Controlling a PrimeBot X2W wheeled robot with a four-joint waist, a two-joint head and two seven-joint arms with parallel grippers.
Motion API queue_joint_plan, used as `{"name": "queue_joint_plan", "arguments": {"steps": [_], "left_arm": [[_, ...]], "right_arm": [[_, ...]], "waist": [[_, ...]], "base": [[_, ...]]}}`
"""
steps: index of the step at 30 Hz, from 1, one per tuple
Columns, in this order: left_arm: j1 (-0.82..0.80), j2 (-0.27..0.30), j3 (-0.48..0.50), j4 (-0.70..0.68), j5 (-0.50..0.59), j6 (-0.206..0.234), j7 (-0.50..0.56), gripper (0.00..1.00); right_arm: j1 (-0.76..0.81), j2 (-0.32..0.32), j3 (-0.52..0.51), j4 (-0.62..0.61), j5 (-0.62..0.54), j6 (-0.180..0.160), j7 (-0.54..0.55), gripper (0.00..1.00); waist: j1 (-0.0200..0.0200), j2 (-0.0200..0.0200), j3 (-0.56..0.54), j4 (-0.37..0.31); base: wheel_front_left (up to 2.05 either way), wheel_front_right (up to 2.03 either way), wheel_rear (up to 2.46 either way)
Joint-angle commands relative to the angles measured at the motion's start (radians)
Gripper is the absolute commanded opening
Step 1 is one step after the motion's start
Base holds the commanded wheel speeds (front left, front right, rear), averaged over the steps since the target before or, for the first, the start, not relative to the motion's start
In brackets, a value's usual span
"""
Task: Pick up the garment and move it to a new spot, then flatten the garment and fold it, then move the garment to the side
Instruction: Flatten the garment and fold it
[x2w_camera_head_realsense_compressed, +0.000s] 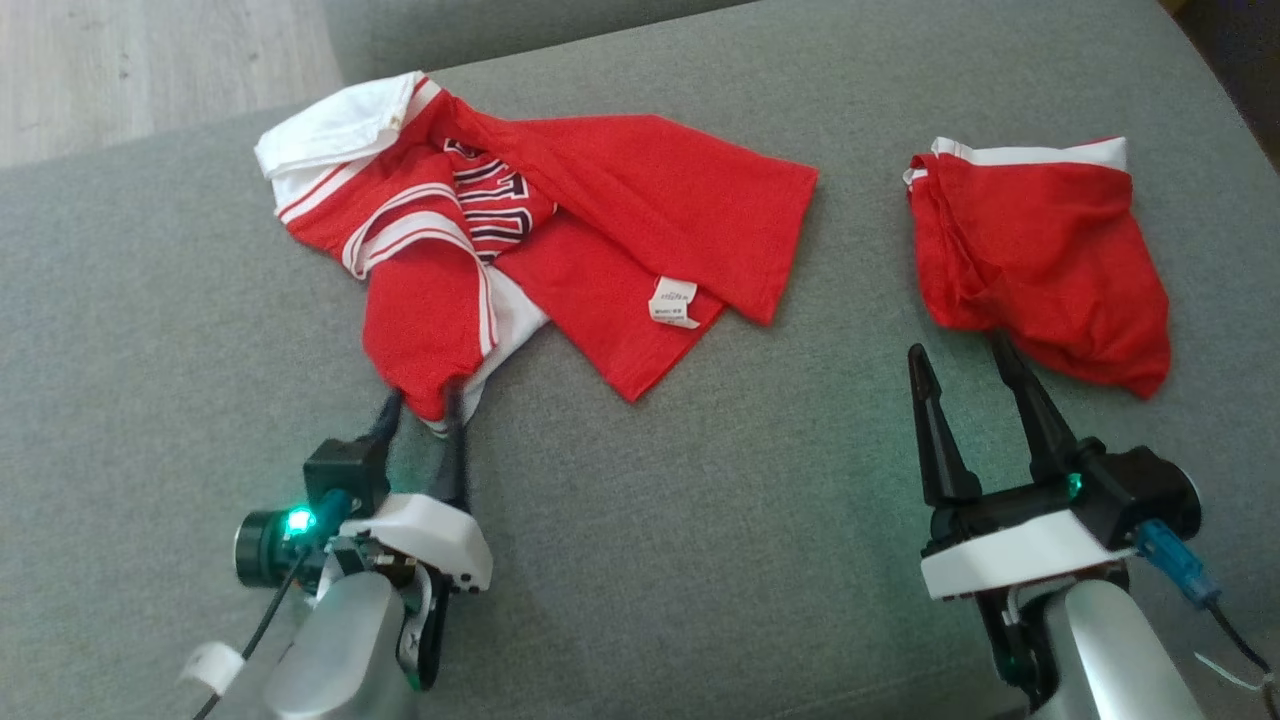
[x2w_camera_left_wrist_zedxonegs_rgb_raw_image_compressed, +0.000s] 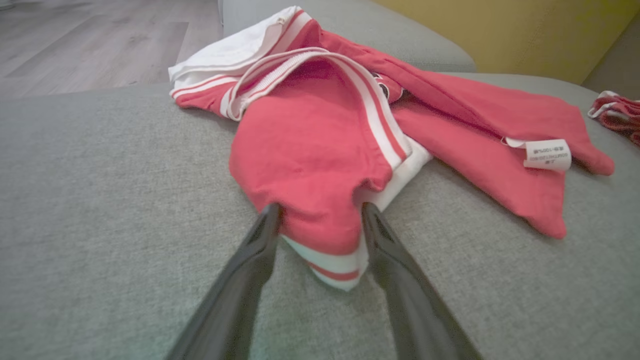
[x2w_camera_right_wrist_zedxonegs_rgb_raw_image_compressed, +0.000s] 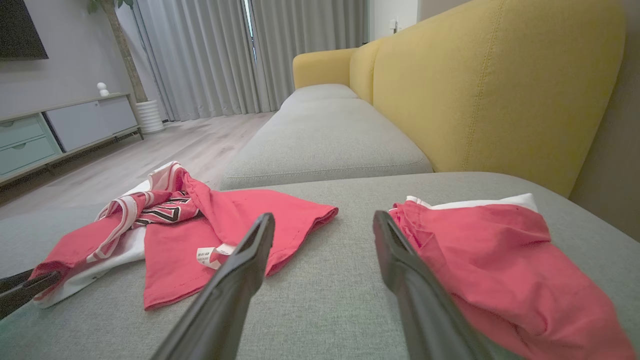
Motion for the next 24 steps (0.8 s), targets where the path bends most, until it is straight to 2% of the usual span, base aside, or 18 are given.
{"name": "queue_joint_plan", "arguments": {"steps": [1,4,10,17,24], "left_arm": [[-0.041,0.01,0.027,-0.016,-0.011,-0.007,-0.024,0.0],[-0.04,0.008,0.032,-0.027,-0.028,-0.024,-0.049,0.0],[0.007,0.007,0.072,-0.198,-0.043,-0.051,-0.072,0.0],[0.084,0.014,0.115,-0.382,-0.022,-0.051,-0.072,0.0],[0.155,0.026,0.132,-0.443,-0.004,-0.036,-0.072,0.0]], "right_arm": [[-0.04,-0.003,0.024,-0.034,0.001,-0.001,-0.011,1.0],[-0.041,-0.003,0.027,-0.031,0.0,-0.001,-0.011,1.0],[-0.027,-0.003,0.022,-0.024,0.005,-0.001,-0.011,1.0],[-0.019,-0.003,0.022,-0.015,0.008,-0.001,-0.011,1.0],[-0.005,-0.003,0.02,-0.014,0.015,-0.001,-0.011,1.0]], "waist": [[-0.0002,0.0,-0.006,0.004],[-0.0002,0.0,-0.02,0.012],[-0.0002,0.0,-0.062,0.056],[-0.0002,0.0,-0.085,0.101],[-0.0002,0.0,-0.115,0.149]], "base": [[0.0,0.0,0.0],[0.0,0.0,0.0],[0.0,0.0,0.0],[0.0,0.0,0.0],[0.0,0.0,0.0]]}}
